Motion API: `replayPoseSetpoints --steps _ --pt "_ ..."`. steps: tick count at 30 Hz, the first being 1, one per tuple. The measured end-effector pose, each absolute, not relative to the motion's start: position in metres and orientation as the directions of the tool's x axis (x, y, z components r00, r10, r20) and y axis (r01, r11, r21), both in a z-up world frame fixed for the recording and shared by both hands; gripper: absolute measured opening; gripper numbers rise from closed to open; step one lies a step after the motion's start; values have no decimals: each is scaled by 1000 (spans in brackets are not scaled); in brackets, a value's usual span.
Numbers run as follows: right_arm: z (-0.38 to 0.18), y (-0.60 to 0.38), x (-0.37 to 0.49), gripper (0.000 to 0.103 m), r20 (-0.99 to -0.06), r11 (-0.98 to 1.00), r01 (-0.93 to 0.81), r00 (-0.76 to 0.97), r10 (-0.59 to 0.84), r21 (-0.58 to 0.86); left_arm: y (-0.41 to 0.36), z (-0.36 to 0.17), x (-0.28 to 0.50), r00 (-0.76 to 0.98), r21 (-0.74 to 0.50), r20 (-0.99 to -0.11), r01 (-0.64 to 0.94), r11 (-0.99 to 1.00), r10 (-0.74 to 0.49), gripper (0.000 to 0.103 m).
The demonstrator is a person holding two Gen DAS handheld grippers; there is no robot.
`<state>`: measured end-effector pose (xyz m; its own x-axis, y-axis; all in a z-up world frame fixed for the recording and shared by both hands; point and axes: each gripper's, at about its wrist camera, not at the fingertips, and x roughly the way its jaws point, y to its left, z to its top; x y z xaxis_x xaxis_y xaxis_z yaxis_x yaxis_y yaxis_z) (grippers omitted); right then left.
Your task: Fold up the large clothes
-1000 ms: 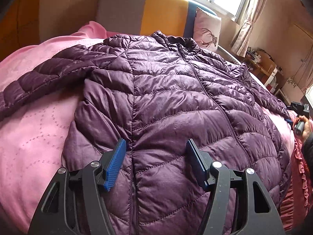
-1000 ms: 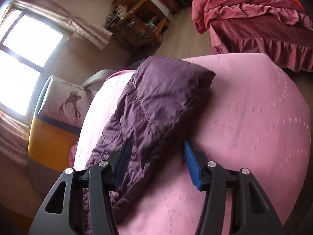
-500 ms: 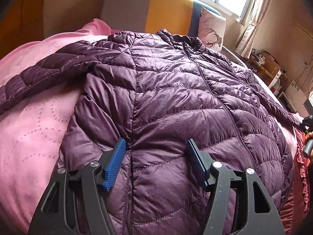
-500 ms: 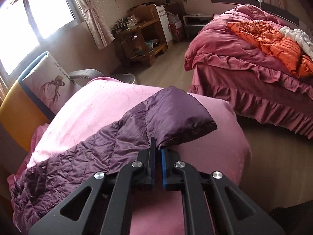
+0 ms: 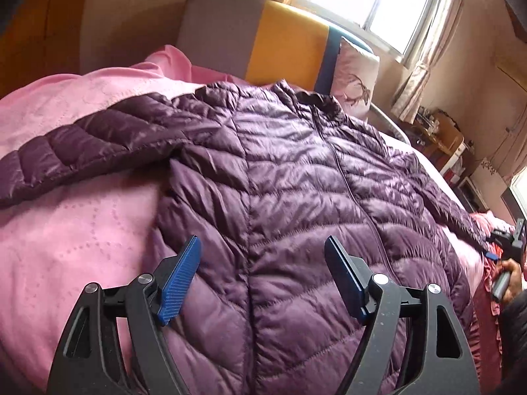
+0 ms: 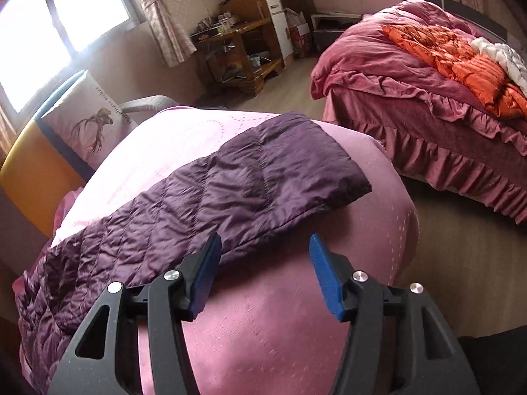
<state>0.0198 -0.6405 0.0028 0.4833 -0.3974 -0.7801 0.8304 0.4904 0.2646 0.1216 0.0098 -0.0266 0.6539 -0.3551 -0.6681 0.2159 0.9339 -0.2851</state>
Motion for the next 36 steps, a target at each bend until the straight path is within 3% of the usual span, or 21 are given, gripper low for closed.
replayPoseSetpoints --steps 7,14,20,33,36 --pt "28 -527 106 65 -725 792 529 668 -166 305 0 -17 157 670 -282 -658 204 938 -343 76" --pt "7 -400 194 67 -710 897 225 692 128 381 -25 -37 169 651 -239 -674 255 937 -349 76" --pt "-44 -375 209 67 -776 920 229 621 114 318 -19 -58 167 629 -266 -684 256 930 -369 76" --pt "-51 -395 197 67 -736 877 234 653 178 419 -15 -64 166 635 -278 -677 247 928 -372 76" --pt "-41 -416 183 66 -701 826 262 682 207 498 -16 -63 165 637 -270 -678 248 930 -367 80"
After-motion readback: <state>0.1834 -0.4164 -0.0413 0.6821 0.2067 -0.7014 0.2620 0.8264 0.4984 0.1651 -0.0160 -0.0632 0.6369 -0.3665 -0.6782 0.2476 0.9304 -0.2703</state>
